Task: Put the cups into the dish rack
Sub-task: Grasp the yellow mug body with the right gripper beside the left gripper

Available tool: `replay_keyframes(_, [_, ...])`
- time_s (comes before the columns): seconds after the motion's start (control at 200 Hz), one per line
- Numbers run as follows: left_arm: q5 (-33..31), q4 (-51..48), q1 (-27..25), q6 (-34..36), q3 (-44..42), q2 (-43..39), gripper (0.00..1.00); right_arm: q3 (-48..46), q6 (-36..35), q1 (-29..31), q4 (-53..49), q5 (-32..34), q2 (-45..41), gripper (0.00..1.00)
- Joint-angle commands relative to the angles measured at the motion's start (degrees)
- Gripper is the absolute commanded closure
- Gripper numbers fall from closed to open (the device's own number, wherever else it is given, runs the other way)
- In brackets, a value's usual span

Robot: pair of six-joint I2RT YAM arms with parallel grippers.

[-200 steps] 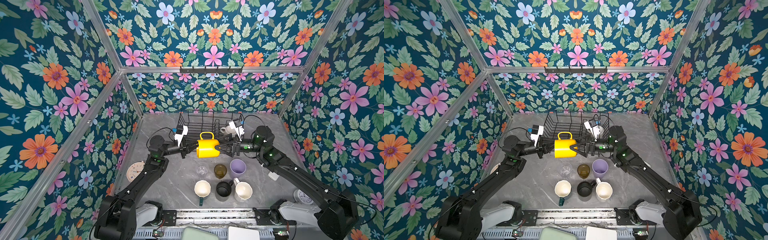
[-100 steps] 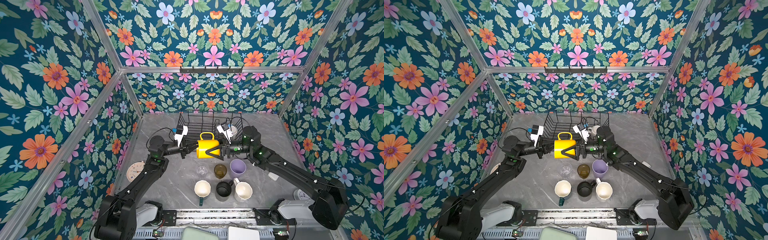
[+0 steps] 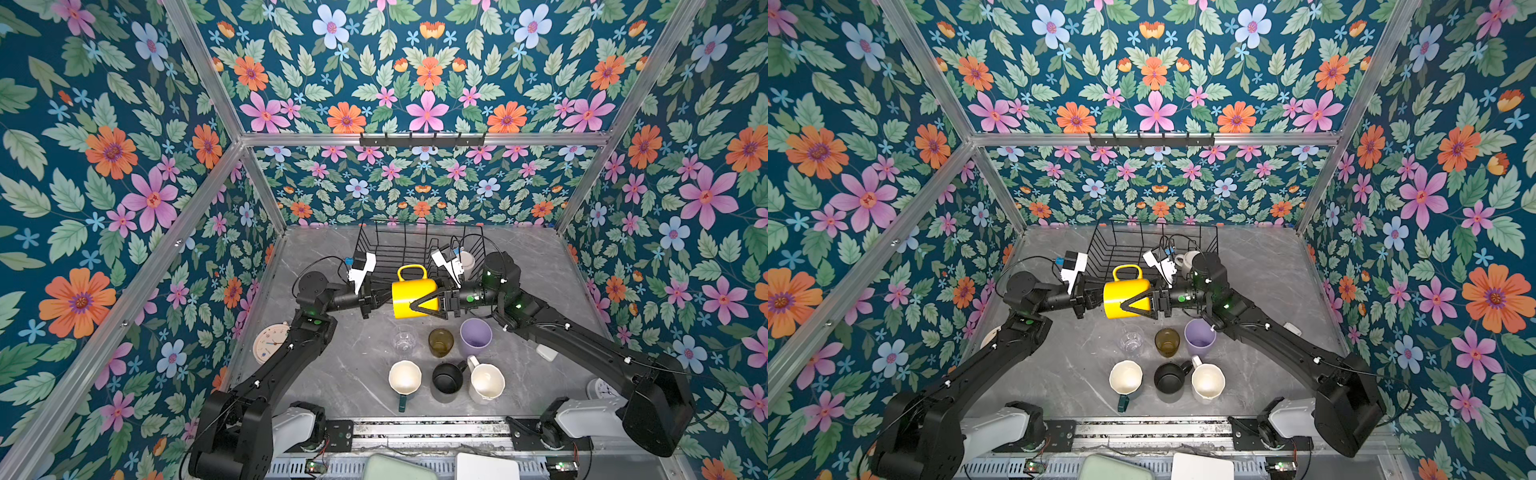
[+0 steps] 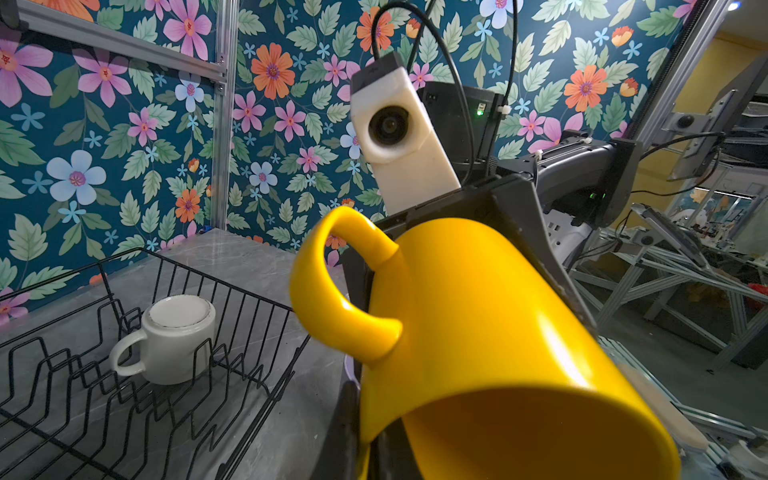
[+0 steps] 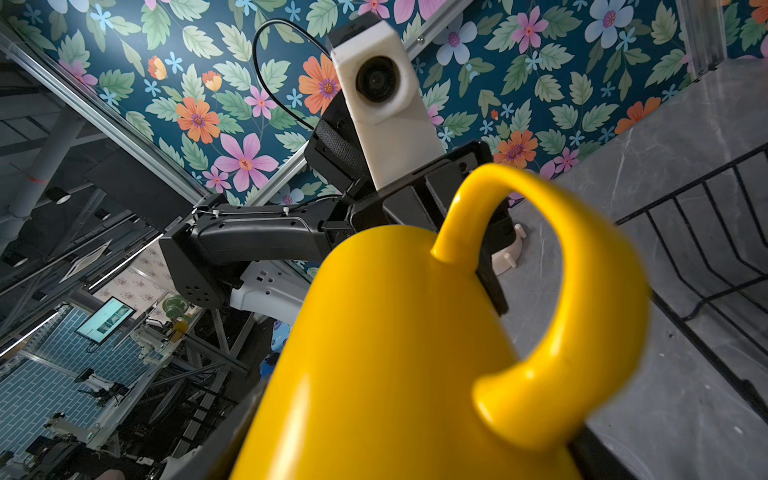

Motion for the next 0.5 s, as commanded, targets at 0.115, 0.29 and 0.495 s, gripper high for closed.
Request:
replay_keyframes(0.115, [-1.22,4.13,-0.1,-0.73,0.31,-0.13,1.0,0.82,-1.25,0.06,-2.9,2.39,0.19,0.55])
replay_keyframes(0.29, [-1.32,4.05,-0.07,-0.89,0.32,-0.25,1.0,1.39,-1.64,0.09,-4.41,2.04,0.28,0.84])
replay_keyframes(0.495, [-2.1,2.5,-0.01,-1.42,0.89,0.23,1.0,1.95,-1.35,0.1,-5.33,2.85,0.11,1.0])
